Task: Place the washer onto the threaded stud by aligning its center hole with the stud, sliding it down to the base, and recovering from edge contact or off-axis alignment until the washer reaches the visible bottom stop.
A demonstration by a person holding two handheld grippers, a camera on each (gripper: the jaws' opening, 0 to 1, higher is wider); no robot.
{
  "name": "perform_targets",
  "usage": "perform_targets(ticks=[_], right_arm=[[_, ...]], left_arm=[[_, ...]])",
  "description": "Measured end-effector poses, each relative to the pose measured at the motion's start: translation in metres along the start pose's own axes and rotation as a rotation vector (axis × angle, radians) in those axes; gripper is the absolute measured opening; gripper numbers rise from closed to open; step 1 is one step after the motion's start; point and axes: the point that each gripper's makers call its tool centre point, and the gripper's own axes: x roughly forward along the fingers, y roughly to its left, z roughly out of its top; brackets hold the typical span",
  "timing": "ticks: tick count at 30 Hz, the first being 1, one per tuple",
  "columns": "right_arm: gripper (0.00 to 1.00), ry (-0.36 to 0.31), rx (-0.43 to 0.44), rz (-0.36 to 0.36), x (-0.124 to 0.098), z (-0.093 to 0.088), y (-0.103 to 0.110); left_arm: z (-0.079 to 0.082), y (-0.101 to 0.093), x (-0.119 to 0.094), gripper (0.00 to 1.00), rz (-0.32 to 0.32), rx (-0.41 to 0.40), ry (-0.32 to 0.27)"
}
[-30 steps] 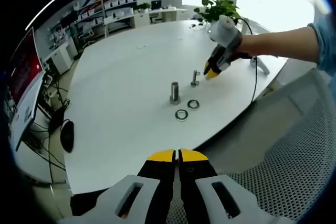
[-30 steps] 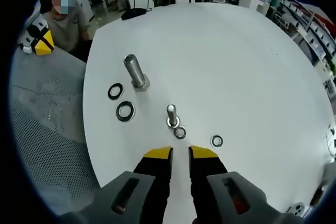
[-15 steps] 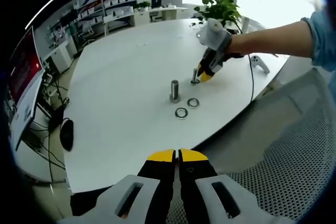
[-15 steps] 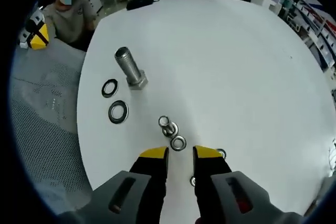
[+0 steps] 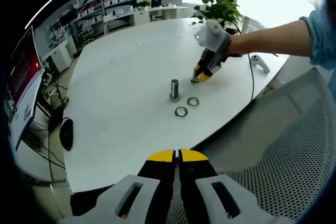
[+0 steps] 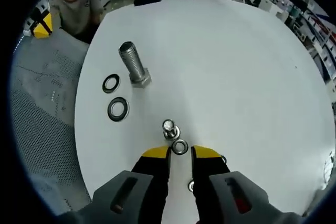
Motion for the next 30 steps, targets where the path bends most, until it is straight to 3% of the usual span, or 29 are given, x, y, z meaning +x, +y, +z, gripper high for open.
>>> perform_targets(ticks=[6, 16, 30], right_arm=[[0.15, -0.016, 0.052, -0.009, 0.002, 0.000, -0.003], [0.14, -0.016, 0.017, -0.033, 0.000, -0.003, -0.003], [0.14, -0.082, 0.016, -0.054, -0.034, 0.006, -0.001]], left_arm=[[0.000, 0.000, 0.000, 0.00, 0.001, -0.001, 0.000], [0.000, 0.000, 0.000, 0.00, 0.000, 0.000, 0.000], [0.001, 0.000, 0.000, 0.00, 0.000, 0.004, -0.005]])
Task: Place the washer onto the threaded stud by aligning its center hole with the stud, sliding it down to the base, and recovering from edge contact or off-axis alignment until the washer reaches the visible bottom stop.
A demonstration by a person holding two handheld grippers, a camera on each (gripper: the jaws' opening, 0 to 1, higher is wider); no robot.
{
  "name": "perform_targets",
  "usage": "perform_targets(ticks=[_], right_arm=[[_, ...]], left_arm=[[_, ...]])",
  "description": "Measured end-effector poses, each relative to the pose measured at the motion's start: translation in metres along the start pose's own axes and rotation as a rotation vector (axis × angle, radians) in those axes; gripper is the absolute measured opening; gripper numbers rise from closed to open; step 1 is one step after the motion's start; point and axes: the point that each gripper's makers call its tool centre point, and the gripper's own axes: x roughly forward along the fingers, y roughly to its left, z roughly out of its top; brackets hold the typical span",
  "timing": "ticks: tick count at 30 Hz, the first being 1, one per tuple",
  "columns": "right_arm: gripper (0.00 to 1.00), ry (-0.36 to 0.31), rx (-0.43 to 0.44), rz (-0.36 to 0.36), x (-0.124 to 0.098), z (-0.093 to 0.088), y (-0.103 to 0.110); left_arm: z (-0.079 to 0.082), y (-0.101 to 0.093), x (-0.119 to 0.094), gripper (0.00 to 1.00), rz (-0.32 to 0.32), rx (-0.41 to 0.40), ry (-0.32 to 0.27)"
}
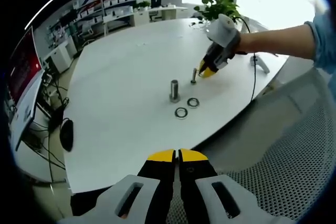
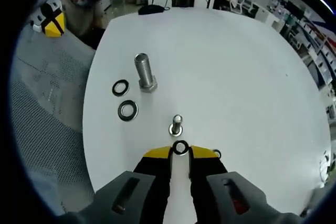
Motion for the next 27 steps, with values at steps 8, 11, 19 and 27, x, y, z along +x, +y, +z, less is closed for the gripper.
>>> perform_targets(ticks=[8, 11, 19, 27], right_arm=[[0.14, -0.033, -0.012, -0.008, -0.018, 0.015, -0.001], [0.14, -0.050, -0.010, 0.000, -0.023, 0.022, 0.002], [0.14, -0.045, -0.037, 0.015, -0.027, 0.036, 0.004], [0.14, -0.003, -0.058, 0.034, -0.020, 0.038, 0.003]], left_arm=[[0.000, 0.000, 0.000, 0.00, 0.001, 0.000, 0.001], [0.000, 0.000, 0.000, 0.00, 0.001, 0.001, 0.003], [0.001, 0.000, -0.001, 0.00, 0.003, -0.001, -0.004], [0.001, 0.000, -0.001, 0.00, 0.003, -0.002, -0.009]])
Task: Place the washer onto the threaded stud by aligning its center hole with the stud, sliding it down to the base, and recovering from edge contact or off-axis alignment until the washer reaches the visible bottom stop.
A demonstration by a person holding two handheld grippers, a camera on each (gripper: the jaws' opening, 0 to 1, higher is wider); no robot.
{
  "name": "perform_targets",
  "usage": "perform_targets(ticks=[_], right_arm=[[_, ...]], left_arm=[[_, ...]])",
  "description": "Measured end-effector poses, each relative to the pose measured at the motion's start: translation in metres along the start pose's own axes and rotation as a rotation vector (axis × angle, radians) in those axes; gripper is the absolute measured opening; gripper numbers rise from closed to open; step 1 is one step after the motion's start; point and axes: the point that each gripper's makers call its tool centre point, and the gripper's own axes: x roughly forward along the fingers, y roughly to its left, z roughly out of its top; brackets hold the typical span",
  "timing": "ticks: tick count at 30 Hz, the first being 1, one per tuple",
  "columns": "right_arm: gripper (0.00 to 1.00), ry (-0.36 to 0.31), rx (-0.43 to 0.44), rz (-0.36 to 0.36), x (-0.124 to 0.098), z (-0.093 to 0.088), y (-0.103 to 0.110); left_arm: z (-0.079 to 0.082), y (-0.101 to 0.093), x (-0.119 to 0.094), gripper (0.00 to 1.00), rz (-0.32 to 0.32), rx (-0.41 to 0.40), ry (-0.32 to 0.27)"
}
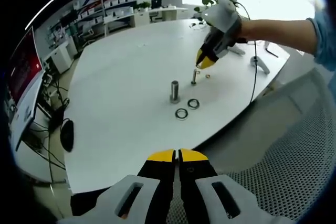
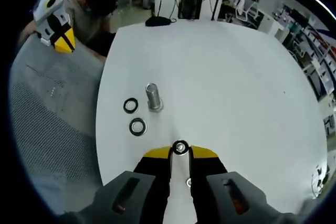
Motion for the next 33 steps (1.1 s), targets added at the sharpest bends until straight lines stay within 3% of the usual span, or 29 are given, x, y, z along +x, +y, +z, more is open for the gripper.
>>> perform_targets(ticks=[12, 33], right_arm=[[0.14, 0.084, -0.049, 0.033, 0.012, -0.004, -0.004], [0.14, 0.163, -0.085, 0.054, 0.032, -0.014, 0.000]], left_arm=[[0.000, 0.000, 0.000, 0.00, -0.001, 0.001, 0.004], [-0.004, -0.002, 0.001, 0.00, -0.007, 0.007, 0.024]])
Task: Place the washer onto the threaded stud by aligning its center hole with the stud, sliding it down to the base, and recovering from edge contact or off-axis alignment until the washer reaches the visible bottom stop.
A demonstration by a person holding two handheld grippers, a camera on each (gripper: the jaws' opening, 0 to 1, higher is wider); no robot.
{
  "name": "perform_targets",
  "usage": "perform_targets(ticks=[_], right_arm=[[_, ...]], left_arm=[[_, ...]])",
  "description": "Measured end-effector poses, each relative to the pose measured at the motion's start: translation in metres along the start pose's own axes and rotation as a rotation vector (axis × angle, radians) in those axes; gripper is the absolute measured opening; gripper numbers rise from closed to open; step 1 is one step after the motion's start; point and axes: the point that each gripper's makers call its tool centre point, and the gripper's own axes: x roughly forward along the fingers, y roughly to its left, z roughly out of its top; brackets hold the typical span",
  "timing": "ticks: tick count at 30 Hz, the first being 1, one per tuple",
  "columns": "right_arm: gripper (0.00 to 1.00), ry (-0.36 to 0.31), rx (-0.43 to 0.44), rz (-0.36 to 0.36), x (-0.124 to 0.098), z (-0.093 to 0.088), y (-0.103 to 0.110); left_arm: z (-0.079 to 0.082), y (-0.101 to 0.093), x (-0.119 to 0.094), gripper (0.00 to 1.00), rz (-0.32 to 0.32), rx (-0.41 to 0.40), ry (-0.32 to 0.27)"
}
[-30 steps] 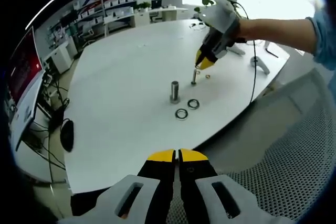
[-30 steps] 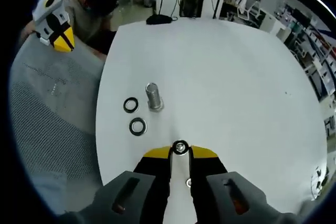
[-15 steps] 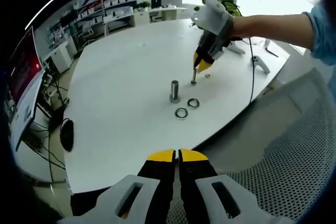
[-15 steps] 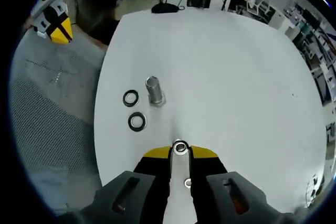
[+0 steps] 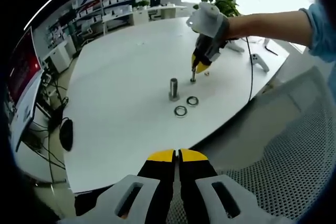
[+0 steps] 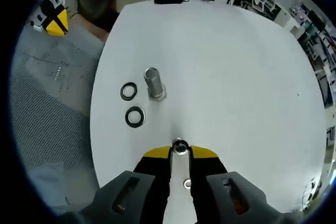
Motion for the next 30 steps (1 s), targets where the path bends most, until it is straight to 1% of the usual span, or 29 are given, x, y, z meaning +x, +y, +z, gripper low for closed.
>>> perform_targets(ticks=[3, 10, 11, 12, 13, 17, 23, 26, 30], right_arm=[[0.14, 0.004, -0.007, 0.013, 0.007, -0.001, 0.001], [0.13, 0.043, -0.006, 0.033, 0.020, -0.011, 0.004], [0.09, 0.053, -0.012, 0.028, 0.021, -0.013, 0.003], [0.05, 0.062, -0.041, 0.030, 0.022, -0.016, 0.002], [0.05, 0.061, -0.036, 0.027, 0.023, -0.017, 0.002], [0.07, 0.074, 0.015, 0.037, 0.026, -0.025, 0.001], [0.10, 0.078, 0.034, 0.034, 0.023, -0.038, 0.001], [0.14, 0.084, 0.052, 0.022, 0.019, -0.046, 0.001], [0.16, 0.083, 0.085, 0.012, 0.015, -0.059, -0.001]], left_arm=[[0.000, 0.000, 0.000, 0.00, -0.001, -0.003, 0.003], [-0.002, 0.000, 0.000, 0.00, -0.002, -0.004, 0.013], [-0.002, 0.000, 0.000, 0.00, -0.003, -0.004, 0.012], [-0.002, 0.000, 0.001, 0.00, -0.002, -0.005, 0.009], [-0.001, 0.000, 0.000, 0.00, -0.001, -0.006, 0.008], [-0.002, 0.000, 0.001, 0.00, -0.001, -0.006, 0.009], [-0.001, 0.001, 0.000, 0.00, 0.000, -0.006, 0.005], [0.000, 0.000, 0.000, 0.00, 0.001, -0.005, 0.004], [0.000, 0.000, 0.000, 0.00, 0.002, -0.006, 0.003]])
